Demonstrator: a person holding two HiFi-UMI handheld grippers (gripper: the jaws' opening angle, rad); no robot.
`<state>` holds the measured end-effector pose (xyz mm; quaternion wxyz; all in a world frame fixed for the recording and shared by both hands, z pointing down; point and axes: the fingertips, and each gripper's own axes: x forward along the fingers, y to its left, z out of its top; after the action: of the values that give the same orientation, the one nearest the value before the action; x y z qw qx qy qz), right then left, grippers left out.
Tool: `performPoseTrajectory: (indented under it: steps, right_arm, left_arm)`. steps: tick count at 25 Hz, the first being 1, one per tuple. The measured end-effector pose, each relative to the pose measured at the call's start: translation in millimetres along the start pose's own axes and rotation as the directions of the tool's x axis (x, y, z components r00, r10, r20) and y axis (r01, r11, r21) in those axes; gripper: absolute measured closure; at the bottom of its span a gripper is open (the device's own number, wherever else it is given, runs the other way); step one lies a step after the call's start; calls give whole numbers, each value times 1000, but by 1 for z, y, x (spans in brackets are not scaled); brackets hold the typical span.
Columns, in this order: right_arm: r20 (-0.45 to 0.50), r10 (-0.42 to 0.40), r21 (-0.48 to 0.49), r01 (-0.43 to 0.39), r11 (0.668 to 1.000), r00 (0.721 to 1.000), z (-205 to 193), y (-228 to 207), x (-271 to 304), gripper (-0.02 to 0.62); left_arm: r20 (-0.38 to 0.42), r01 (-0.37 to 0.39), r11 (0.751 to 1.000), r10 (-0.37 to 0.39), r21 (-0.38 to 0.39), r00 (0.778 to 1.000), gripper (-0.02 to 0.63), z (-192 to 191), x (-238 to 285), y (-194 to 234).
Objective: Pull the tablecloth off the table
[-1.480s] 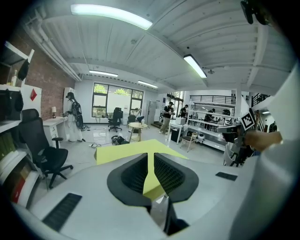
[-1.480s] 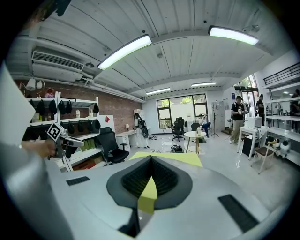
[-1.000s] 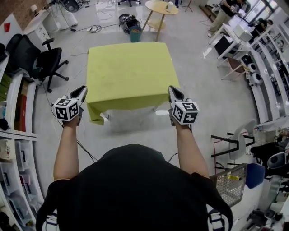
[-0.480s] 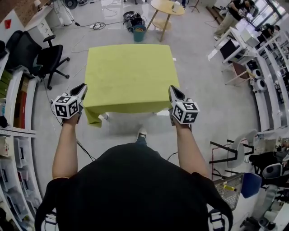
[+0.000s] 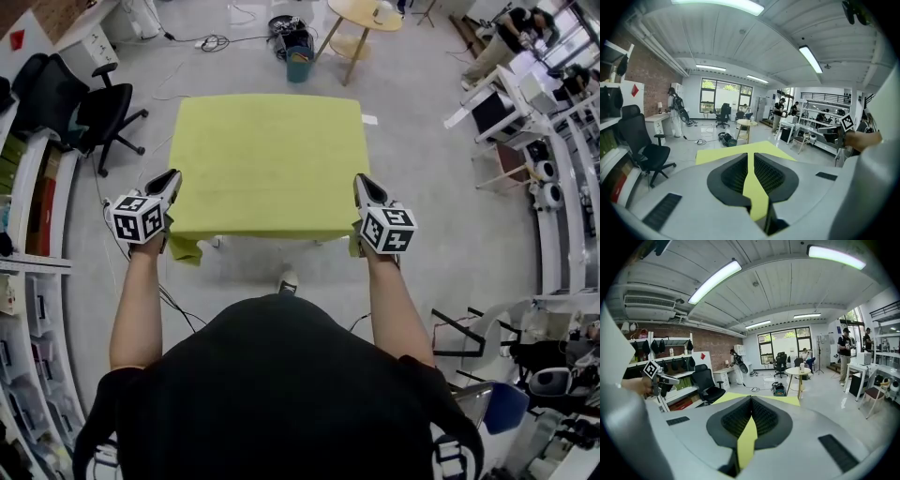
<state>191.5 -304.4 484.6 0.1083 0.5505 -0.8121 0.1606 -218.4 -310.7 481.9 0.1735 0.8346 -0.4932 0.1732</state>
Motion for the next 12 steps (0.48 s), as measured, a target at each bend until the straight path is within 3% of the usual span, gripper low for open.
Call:
performPoseTrajectory:
  steps: [12]
  right_arm:
    - [-29, 46, 22, -46, 999, 999, 8, -85, 62, 577]
  left_arm:
    - [-27, -75, 997, 74, -25, 997, 548, 27, 74, -3]
